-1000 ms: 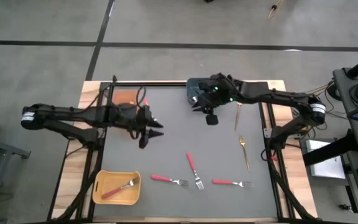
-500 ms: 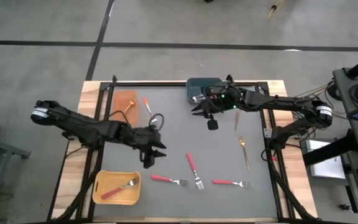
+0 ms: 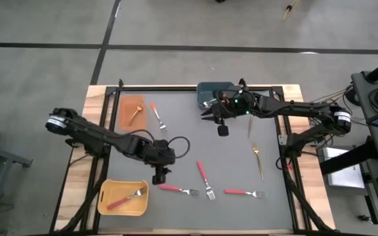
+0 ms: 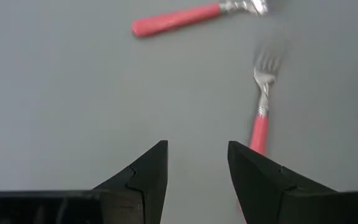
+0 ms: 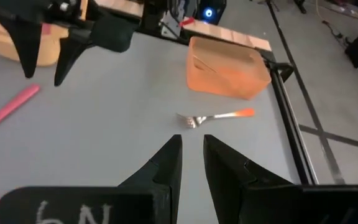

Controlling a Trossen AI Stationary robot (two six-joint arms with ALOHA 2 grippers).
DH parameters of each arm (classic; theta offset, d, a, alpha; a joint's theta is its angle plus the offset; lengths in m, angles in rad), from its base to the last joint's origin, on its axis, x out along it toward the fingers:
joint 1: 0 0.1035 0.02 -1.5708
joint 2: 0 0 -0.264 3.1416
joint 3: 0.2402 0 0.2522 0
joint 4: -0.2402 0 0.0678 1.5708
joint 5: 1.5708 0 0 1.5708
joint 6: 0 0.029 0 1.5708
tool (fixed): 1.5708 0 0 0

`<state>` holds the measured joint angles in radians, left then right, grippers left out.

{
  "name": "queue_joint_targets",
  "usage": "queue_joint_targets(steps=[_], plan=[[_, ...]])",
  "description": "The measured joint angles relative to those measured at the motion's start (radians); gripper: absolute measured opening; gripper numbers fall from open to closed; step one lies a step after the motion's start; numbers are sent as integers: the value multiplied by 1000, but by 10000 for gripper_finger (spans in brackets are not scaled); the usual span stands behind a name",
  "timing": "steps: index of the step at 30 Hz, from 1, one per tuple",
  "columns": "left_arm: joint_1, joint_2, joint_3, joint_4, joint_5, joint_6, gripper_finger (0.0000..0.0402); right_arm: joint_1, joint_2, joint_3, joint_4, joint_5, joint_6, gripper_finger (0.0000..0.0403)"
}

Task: Sort silverware by color (type)
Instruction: Put the pink fork into the yellow bin

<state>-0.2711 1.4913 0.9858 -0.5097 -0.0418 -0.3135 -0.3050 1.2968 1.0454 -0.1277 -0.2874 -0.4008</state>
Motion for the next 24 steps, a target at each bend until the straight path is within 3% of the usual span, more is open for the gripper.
queue_joint_targets(steps=[8, 15, 24], plan=[[-67, 60, 60, -26, -4, -14, 149, 34, 0, 9, -1, 0, 53, 58], [-123, 194, 138, -23, -47, -31, 149, 112, 0, 2, -31, 3, 65, 58], [-169, 373, 279, -32, -45, -40, 149, 222, 0, -1, -106, 166, 93, 58]])
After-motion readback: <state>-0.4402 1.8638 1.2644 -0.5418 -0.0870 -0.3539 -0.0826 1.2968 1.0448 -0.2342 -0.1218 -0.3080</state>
